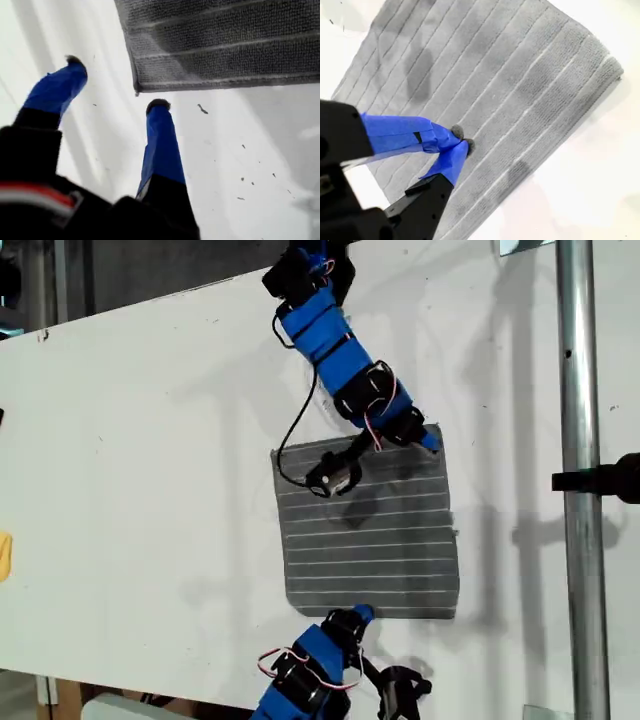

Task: Grasp corners of a towel and fold twice.

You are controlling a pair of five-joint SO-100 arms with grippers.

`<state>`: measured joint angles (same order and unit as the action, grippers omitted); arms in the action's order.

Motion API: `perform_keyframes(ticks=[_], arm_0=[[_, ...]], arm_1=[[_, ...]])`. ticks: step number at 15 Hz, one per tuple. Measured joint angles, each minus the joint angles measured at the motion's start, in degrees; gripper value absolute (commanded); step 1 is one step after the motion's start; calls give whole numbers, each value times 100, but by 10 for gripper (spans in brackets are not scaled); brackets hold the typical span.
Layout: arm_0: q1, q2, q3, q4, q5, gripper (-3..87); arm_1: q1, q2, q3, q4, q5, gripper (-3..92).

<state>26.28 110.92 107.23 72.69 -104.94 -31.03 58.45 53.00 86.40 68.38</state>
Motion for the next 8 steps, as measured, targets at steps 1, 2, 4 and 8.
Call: perform_keyframes(ticks=[1, 2, 4, 8], arm_0=[[0, -44, 0, -9, 0, -29], [0, -88, 0, -9, -18, -29], [0, -149, 0, -44, -53, -29], [35, -185, 0, -44, -105, -29]], arm_1=[[0, -202, -9, -53, -18, 318], [0, -369, -35, -88, -35, 319], [0, -721, -35, -114, -35, 314], [53, -1406, -123, -299, -44, 42]])
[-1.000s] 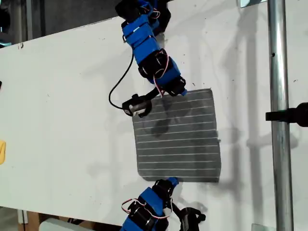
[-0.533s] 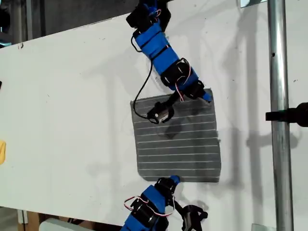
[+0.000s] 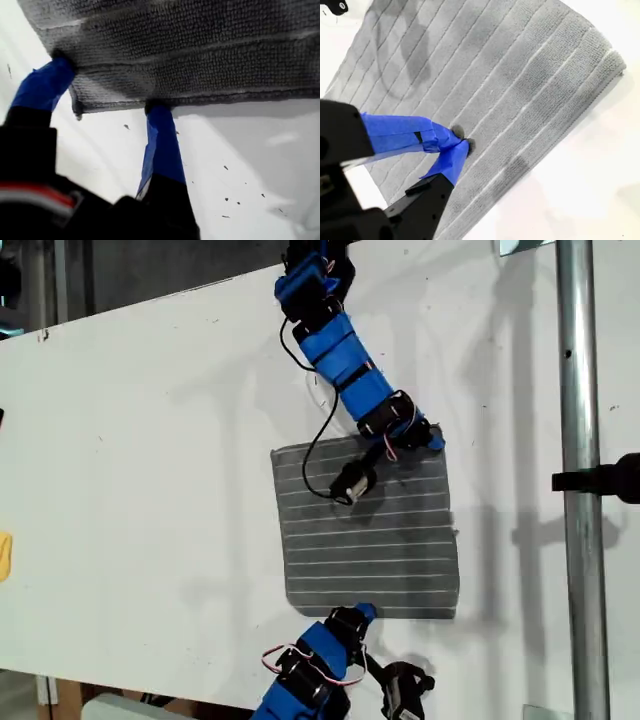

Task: Grasp corners of a towel and fold twice.

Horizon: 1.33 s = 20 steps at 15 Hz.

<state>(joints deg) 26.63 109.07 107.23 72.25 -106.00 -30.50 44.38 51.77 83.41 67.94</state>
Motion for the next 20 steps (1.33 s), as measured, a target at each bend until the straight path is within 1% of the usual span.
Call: perform_keyframes(ticks=[1, 2, 4, 5, 6, 7, 8, 10, 13, 17, 20], arm_0=[[18, 0, 0, -18, -9, -29], [18, 0, 0, -70, -35, -29], [0, -9, 0, -123, -88, -29], [0, -53, 0, -132, -105, -13], [0, -105, 0, -141, -88, 123], [44, -141, 0, -141, -88, 234], [149, -141, 0, -141, -44, 298], [448, -149, 0, -141, 325, 352], [932, -615, -431, -114, 773, 339], [1187, -2654, -1872, 79, 853, 338], [1283, -3604, -2180, -35, 686, 330]], arm_1=[[9, -44, -88, -158, 0, 6], [18, -70, -123, -237, 9, -3], [53, -79, -149, -378, 9, -3], [62, -79, -149, -396, 9, -3], [62, -79, -149, -404, 9, -3], [62, -79, -149, -404, 9, -3], [70, -79, -149, -404, 9, -3], [79, -79, -149, -413, 9, -3], [79, -88, -149, -483, 9, -3], [79, -88, -149, -519, 9, -3], [114, -88, -149, -589, 9, -3]])
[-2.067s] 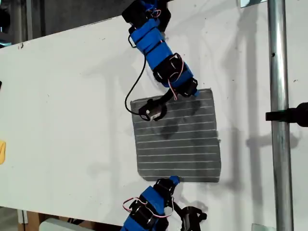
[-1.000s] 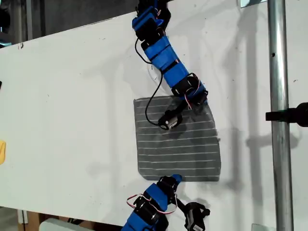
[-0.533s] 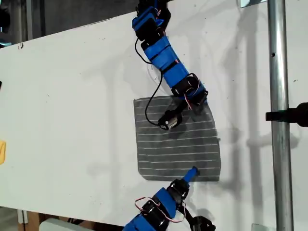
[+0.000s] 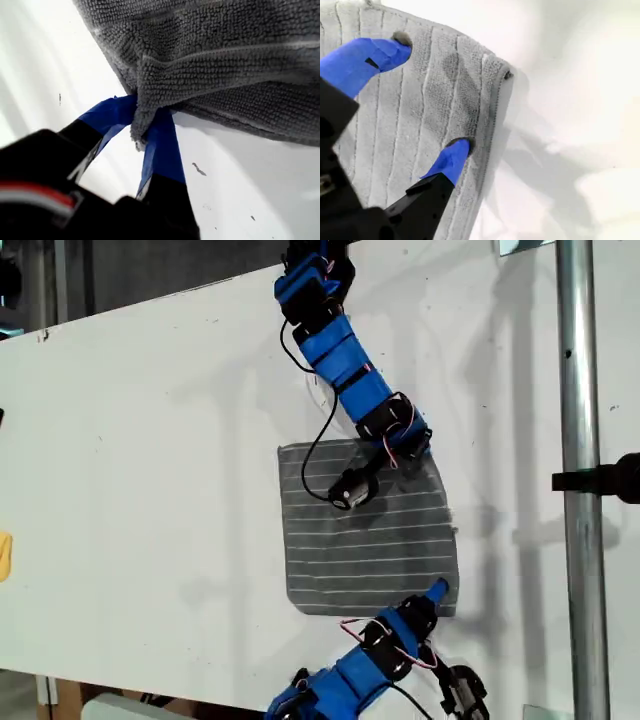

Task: Grasp corners of a towel and fold twice.

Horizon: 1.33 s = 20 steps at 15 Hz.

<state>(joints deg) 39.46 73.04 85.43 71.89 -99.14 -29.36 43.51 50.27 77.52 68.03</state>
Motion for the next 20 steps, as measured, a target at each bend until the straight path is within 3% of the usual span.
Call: perform_keyframes(ticks=[4, 5, 6, 7, 9, 13, 17, 20], arm_0=[[272, -1002, -62, -352, -598, 291], [299, -1257, -62, -466, -782, 233], [343, -1468, -62, -571, -984, 31], [369, -1529, -70, -598, -1107, -28], [369, -1652, -439, -633, -1090, -29], [352, -1670, -1107, -62, -703, -29], [18, -1696, -2795, 1802, -264, -28], [-360, -668, -2751, 2250, 35, -28]], arm_1=[[0, -9, 0, -18, 0, -3], [0, -9, 0, -35, 0, -3], [0, -9, 0, -35, 0, -3], [0, -9, 0, -35, 0, -3], [0, -9, 0, -35, 0, -3], [53, 0, 0, -114, 0, -3], [141, 791, 26, 202, 0, -3], [132, 1863, 88, 281, -211, -3]])
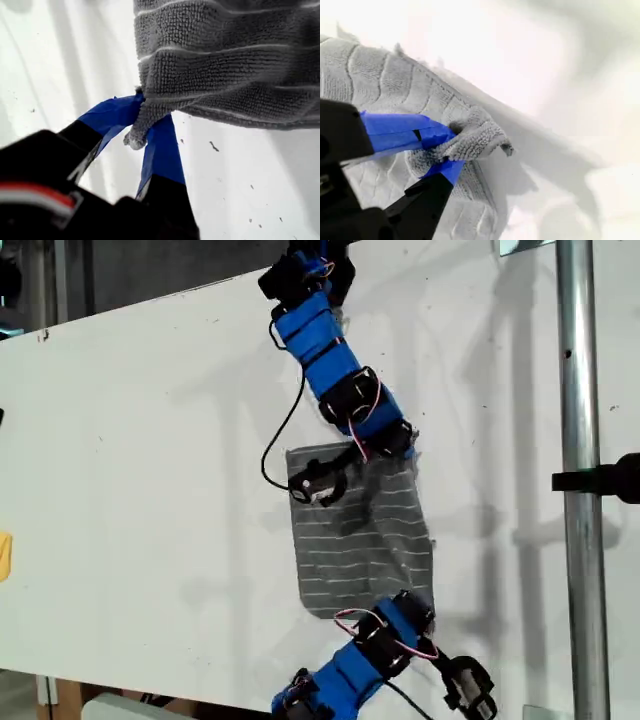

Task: Grasp corners of a towel and fold twice.

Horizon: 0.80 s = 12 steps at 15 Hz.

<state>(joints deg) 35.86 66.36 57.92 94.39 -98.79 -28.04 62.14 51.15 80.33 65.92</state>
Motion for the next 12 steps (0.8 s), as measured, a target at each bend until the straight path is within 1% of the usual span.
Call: perform_keyframes(ticks=[2, 4, 7, 9, 12], arm_0=[[-369, 756, 431, 26, 264, -28], [-914, 1564, 1274, 26, 387, -28], [-2048, 2593, 2575, 9, 914, -27], [-2883, 3085, 3296, 9, 1459, -27], [-4131, 3946, 4192, -211, 2338, -27]], arm_1=[[79, 185, 220, 0, -114, -3], [448, 185, 439, 35, -316, -3], [1503, 185, 686, 35, -1011, -3], [2338, 185, 694, 88, -1687, -3], [3357, 272, 694, 255, -2602, -3]])
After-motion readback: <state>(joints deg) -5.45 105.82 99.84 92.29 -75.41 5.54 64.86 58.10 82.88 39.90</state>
